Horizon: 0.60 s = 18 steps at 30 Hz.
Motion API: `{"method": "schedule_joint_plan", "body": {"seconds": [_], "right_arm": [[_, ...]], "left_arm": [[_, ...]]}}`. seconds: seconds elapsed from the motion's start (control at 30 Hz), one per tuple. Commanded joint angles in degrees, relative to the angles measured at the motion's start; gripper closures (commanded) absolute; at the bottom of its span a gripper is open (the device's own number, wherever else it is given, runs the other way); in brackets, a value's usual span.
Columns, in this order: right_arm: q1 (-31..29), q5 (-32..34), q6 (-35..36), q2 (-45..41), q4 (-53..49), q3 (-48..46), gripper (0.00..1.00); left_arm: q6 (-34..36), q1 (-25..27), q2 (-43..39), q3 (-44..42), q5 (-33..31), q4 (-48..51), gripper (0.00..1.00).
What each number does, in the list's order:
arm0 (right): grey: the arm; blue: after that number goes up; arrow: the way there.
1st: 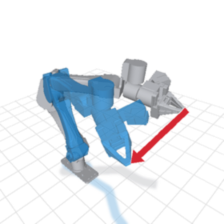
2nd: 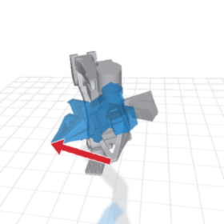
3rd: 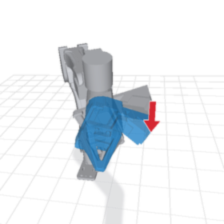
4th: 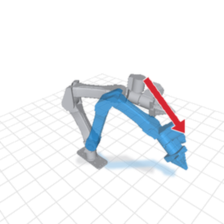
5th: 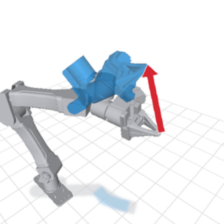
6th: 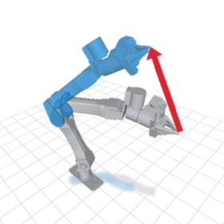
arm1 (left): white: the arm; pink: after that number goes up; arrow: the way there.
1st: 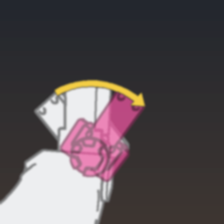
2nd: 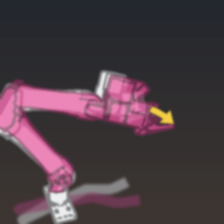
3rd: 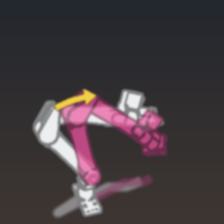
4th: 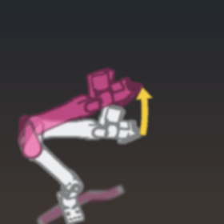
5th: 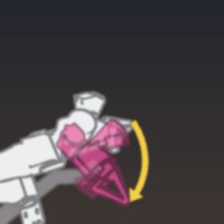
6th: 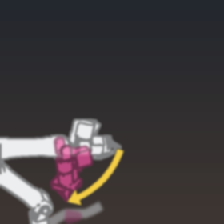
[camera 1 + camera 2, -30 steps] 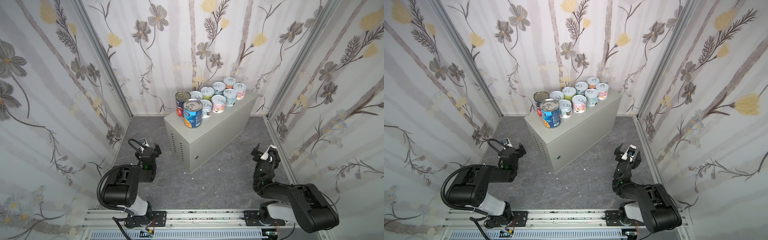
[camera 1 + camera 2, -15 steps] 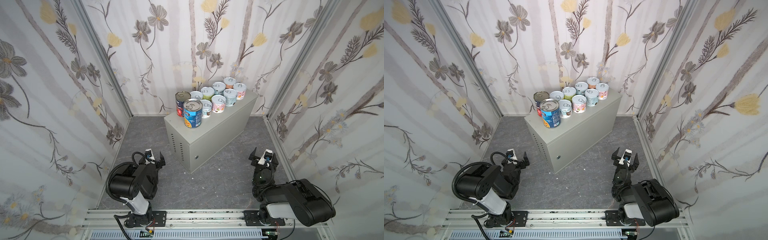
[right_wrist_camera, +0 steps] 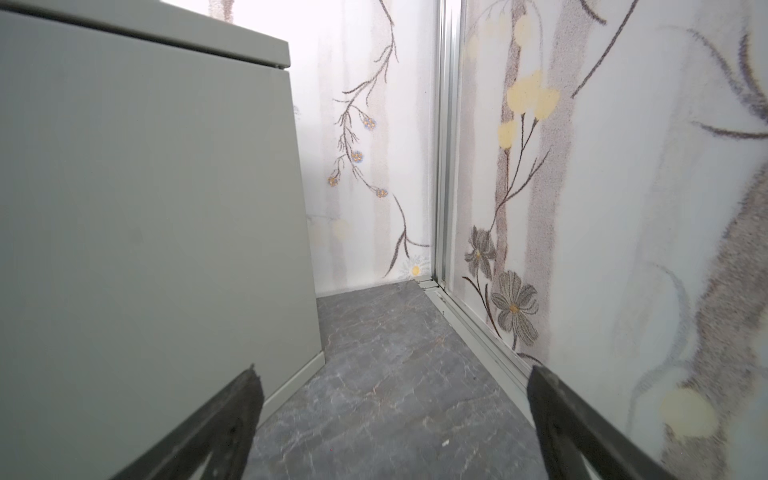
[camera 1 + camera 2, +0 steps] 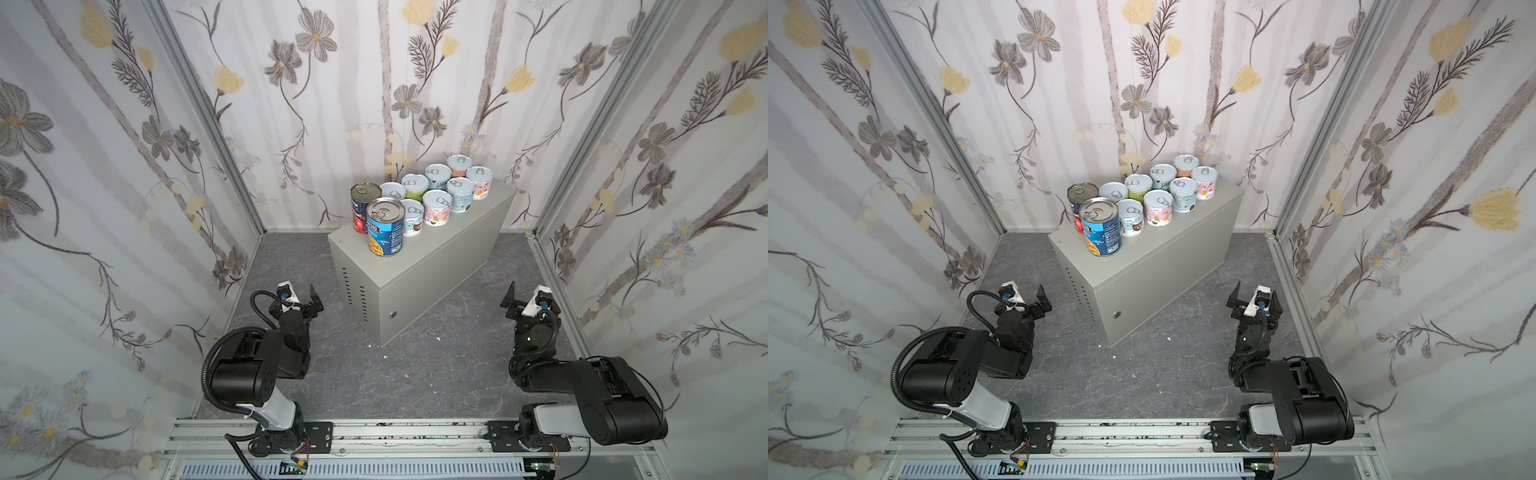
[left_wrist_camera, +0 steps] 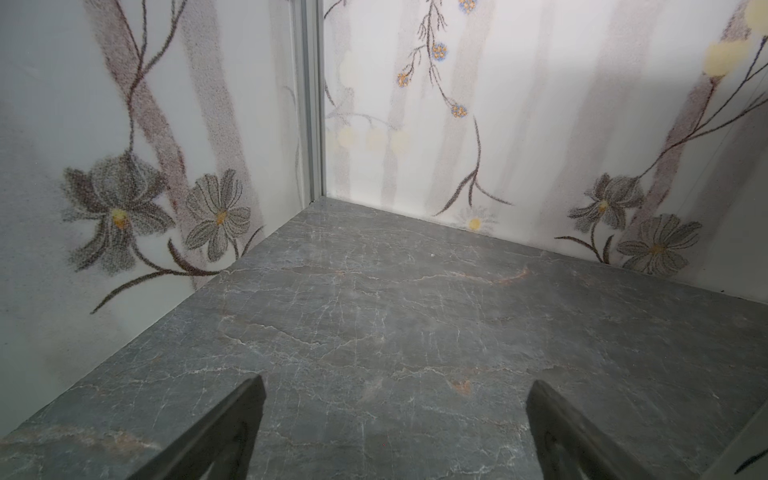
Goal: Place and organize the canned foods onto the counter
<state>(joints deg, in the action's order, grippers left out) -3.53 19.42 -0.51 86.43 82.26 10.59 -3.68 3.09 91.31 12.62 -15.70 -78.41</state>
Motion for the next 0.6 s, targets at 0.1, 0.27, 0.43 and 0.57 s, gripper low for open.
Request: {"method": "schedule_joint_plan", "body": {"seconds": [0.1,0.27,0.43,0.57], "right_arm": [[1.09,-5.16,-3.16,-0.21,-6.05,0.2,0.0],[1.06,-5.12,-3.1,-0.12,-5.35,-0.14,0.0],[1.07,-5.12,-3.1,-0.12,-5.35,-0.15,0.0],[1.1,-5.17,-3.11,-0.12,-5.36,-0.14,0.0]], "left_arm": [[-0.98,-0.1,-0.21,0.3,0.95,-0.32,0.0],[-0.66,0.26,-0.25,0.25,0.53,-0.42,0.0],[-0.09,1.02,-0.24,0.29,-0.42,-0.49,0.0],[0.05,1.07,-0.2,0.29,-0.6,-0.45,0.0]]}}
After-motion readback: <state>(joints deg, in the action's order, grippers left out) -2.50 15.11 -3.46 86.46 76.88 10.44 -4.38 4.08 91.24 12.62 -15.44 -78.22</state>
